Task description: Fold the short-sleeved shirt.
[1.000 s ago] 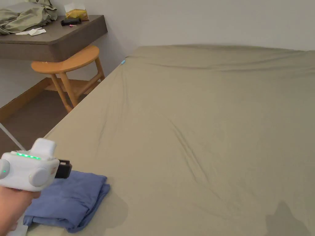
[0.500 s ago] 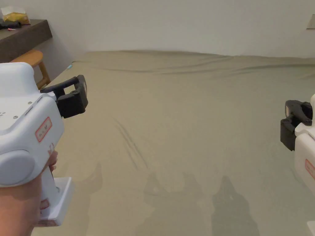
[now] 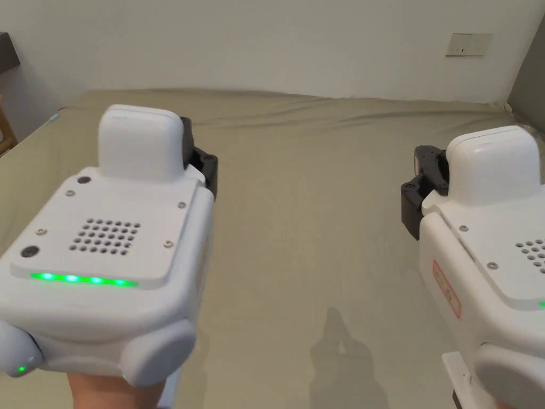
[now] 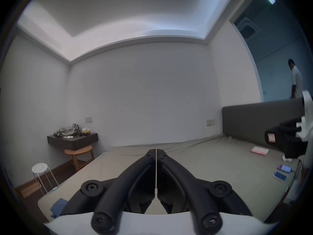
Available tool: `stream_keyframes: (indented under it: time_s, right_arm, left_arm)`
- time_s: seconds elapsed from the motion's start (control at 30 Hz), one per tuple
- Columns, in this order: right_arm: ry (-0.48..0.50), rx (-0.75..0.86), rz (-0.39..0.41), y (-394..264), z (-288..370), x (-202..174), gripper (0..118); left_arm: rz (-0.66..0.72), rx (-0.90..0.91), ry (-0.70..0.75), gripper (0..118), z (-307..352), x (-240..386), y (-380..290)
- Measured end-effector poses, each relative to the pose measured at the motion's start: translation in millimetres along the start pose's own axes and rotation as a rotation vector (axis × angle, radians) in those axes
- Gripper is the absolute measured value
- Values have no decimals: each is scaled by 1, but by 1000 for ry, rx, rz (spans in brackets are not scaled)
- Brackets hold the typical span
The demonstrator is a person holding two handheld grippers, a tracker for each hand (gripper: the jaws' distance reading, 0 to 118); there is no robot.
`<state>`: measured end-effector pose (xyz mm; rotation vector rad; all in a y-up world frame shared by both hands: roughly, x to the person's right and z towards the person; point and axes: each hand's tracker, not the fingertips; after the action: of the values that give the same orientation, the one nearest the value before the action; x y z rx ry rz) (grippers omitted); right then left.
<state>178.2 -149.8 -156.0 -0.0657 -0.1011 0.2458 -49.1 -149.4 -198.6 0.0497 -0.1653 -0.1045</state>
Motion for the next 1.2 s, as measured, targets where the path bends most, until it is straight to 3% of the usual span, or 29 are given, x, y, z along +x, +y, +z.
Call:
stream_keyframes:
  time_s: [0.3, 1.2]
  right_arm:
    - [3, -4, 37, -5, 10, -14, 0]
    - [-2, 11, 15, 4, 13, -21, 0]
  left_arm:
    - [-39, -7, -35, 0, 9, 17, -14]
    - [5, 5, -19, 0, 9, 10, -9]
